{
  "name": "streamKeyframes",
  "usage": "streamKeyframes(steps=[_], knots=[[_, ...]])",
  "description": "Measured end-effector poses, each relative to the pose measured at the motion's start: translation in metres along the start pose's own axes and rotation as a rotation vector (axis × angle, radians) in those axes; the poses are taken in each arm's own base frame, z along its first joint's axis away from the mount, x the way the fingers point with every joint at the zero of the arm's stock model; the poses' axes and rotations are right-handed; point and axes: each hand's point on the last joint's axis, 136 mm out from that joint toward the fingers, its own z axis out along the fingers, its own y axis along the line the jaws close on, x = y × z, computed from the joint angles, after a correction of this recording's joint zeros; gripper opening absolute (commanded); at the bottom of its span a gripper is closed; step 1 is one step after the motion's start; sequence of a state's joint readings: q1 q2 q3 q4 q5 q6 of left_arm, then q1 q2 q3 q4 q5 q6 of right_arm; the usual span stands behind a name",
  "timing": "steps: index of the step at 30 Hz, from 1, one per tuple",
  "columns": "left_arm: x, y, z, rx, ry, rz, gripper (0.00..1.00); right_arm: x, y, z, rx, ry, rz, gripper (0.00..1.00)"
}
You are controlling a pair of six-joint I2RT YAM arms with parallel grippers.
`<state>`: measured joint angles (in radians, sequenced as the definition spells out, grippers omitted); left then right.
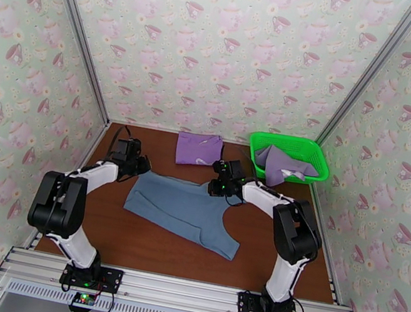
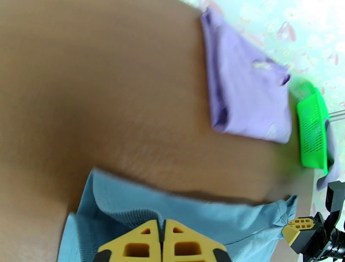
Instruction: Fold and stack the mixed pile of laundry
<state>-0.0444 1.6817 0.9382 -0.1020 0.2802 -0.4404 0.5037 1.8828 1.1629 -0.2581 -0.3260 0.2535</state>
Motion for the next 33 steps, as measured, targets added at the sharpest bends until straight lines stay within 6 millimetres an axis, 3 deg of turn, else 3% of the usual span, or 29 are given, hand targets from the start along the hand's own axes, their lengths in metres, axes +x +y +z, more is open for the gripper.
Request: streamKeyframes(steps=[1,3,5,7,9,13,14,19,21,24,28,33], knots=[[0.009,0.006,0.002,-0.012,0.016,-0.008,0.11,0.009,0.003,0.003,-0.004,0.012,0.004,0.13],[0.026,0.015,0.004,-0.032,0.046,-0.025,0.41,0.024,0.006,0.006,-0.004,0.030,0.015,0.26],[0.037,0.021,0.001,-0.046,0.059,-0.036,0.67,0.036,0.010,0.006,-0.004,0.041,0.030,0.32],[0.041,0.022,-0.005,-0.053,0.051,-0.041,0.74,0.039,0.011,0.001,0.007,0.033,0.035,0.32],[0.038,0.018,-0.013,-0.052,0.028,-0.035,0.75,0.034,0.011,-0.008,0.023,0.007,0.037,0.33],[0.022,0.007,-0.033,-0.054,-0.036,-0.010,0.69,0.014,0.015,-0.036,0.056,-0.073,0.023,0.30],[0.019,0.005,-0.037,-0.059,-0.047,-0.003,0.63,0.010,0.017,-0.041,0.062,-0.086,0.022,0.30],[0.006,-0.001,-0.049,-0.092,-0.085,0.030,0.13,-0.009,0.020,-0.052,0.073,-0.125,0.047,0.16],[0.007,-0.001,-0.050,-0.095,-0.083,0.029,0.03,-0.011,0.021,-0.048,0.068,-0.119,0.068,0.11],[0.012,-0.003,-0.046,-0.078,-0.059,0.030,0.00,-0.011,0.018,-0.031,0.064,-0.090,0.103,0.07],[0.028,-0.004,-0.025,-0.057,0.015,0.027,0.00,0.008,0.006,-0.005,0.080,-0.014,0.167,0.05],[0.049,0.010,-0.006,-0.105,0.081,-0.004,0.00,0.023,-0.003,0.006,0.107,0.039,0.207,0.04]])
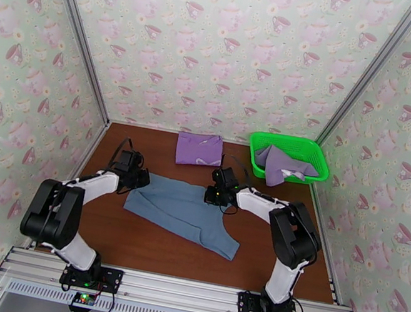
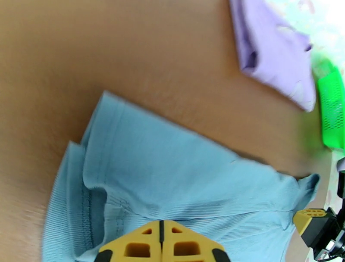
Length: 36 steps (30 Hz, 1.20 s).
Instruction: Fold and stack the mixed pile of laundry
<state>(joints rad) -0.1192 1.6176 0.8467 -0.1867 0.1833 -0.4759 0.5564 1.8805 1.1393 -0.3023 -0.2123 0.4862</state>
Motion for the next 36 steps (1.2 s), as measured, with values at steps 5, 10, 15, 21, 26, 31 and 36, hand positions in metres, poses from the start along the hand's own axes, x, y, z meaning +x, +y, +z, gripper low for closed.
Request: streamKeyframes(steps=[5,10,15,21,26,31,36], knots=[[0.015,0.029,0.004,-0.109,-0.004,-0.064,0.00,0.003,-0.012,0.008,0.050,0.045,0.014,0.03],[0.028,0.050,-0.005,-0.187,-0.030,-0.121,0.18,-0.024,-0.019,0.015,0.074,0.048,-0.001,0.01],[0.035,0.054,-0.017,-0.190,-0.046,-0.168,0.44,-0.068,-0.031,0.025,0.096,0.046,-0.061,0.00],[0.022,0.039,-0.049,-0.156,-0.095,-0.171,0.72,-0.109,-0.041,0.026,0.120,0.032,-0.156,0.06],[-0.016,0.014,-0.077,-0.122,-0.166,-0.133,0.79,-0.109,-0.031,0.005,0.120,0.031,-0.206,0.41],[-0.043,0.016,-0.058,-0.144,-0.131,-0.121,0.77,-0.075,0.024,-0.035,0.091,0.020,-0.298,0.56],[-0.032,0.032,-0.006,-0.178,0.017,-0.116,0.75,-0.013,0.138,-0.053,-0.011,0.014,-0.484,0.62]])
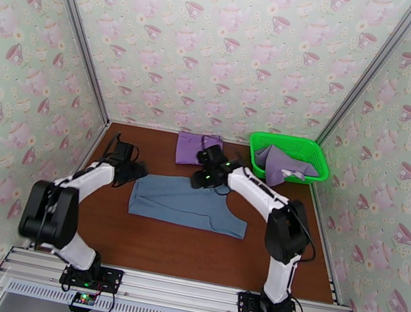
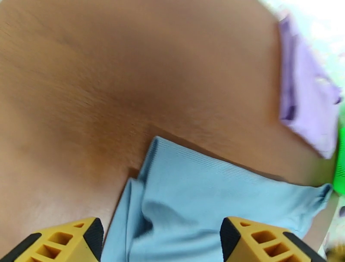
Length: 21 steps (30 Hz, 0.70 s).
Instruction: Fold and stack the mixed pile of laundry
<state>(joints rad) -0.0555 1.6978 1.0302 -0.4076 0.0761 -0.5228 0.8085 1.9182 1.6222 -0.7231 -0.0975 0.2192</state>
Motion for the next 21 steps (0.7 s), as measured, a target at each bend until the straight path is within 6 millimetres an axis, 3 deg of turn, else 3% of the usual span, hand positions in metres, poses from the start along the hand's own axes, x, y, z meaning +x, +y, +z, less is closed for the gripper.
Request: streamKeyframes(steps=[2,4,8,11,21], knots=[[0.006,0.000,0.017,-0.003,0.049,0.005,0.74,0.013,0.056,0.006,-0.049,0.021,-0.068,0.64],[0.008,0.000,0.025,0.000,0.074,0.008,0.73,0.021,0.094,0.015,-0.082,0.037,-0.108,0.65],[0.003,-0.005,0.033,0.018,0.090,0.019,0.61,0.021,0.144,0.045,-0.106,0.052,-0.133,0.66],[0.001,-0.003,0.037,0.016,0.102,0.019,0.48,0.017,0.162,0.073,-0.100,0.059,-0.118,0.66],[-0.001,0.003,0.040,0.036,0.097,0.019,0.23,0.011,0.175,0.136,-0.054,0.078,-0.046,0.63]])
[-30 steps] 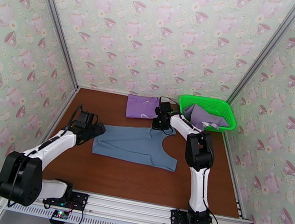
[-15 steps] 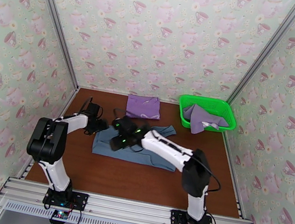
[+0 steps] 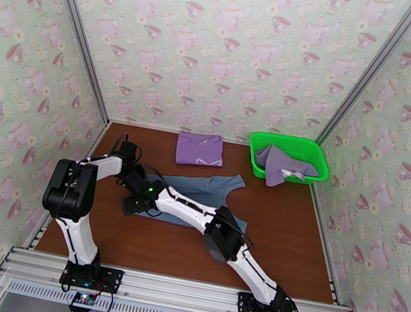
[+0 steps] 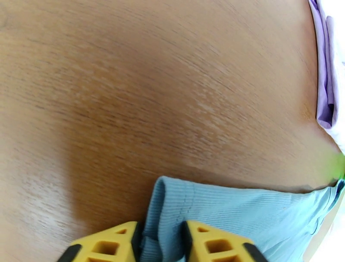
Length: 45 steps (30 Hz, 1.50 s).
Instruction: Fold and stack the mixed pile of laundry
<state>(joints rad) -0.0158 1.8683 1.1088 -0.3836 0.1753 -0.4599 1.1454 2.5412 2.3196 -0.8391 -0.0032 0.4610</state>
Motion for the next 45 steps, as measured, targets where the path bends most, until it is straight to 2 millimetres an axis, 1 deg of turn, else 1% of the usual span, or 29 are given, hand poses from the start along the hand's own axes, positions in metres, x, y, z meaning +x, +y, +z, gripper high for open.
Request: streamKeyframes(steps=[2,6,12,16,18,20,23,29,38,40,45], knots=[[0.000,0.001,0.001,0.008,-0.002,-0.001,0.15,0.004,-0.001,0.007,0.009,0.020,0.013,0.63],[-0.002,0.003,0.001,0.020,-0.003,0.000,0.00,0.009,0.005,0.019,0.013,0.039,0.041,0.60],[-0.003,0.001,0.002,0.051,-0.009,-0.002,0.00,0.012,0.006,0.024,0.034,0.049,0.062,0.54],[-0.002,-0.001,0.004,0.077,-0.023,-0.019,0.00,0.014,0.002,0.025,0.067,0.050,0.055,0.48],[-0.001,-0.002,0.004,0.095,-0.039,-0.027,0.00,0.018,-0.001,0.027,0.089,0.054,0.046,0.43],[0.000,-0.003,0.004,0.110,-0.057,-0.036,0.00,0.021,-0.004,0.027,0.112,0.056,0.039,0.40],[0.000,-0.003,0.004,0.131,-0.080,-0.049,0.00,0.024,-0.007,0.027,0.138,0.055,0.029,0.32],[0.001,-0.005,0.004,0.165,-0.103,-0.072,0.00,0.027,-0.014,0.026,0.178,0.059,0.016,0.00],[0.005,-0.008,0.003,0.210,-0.121,-0.086,0.00,0.027,-0.012,0.021,0.154,0.016,0.004,0.00],[0.012,-0.010,0.001,0.221,-0.106,-0.081,0.00,0.030,-0.012,0.018,0.141,0.001,0.003,0.00],[0.039,-0.021,-0.008,0.222,-0.022,-0.057,0.00,0.046,-0.016,0.005,0.148,0.005,-0.007,0.00]])
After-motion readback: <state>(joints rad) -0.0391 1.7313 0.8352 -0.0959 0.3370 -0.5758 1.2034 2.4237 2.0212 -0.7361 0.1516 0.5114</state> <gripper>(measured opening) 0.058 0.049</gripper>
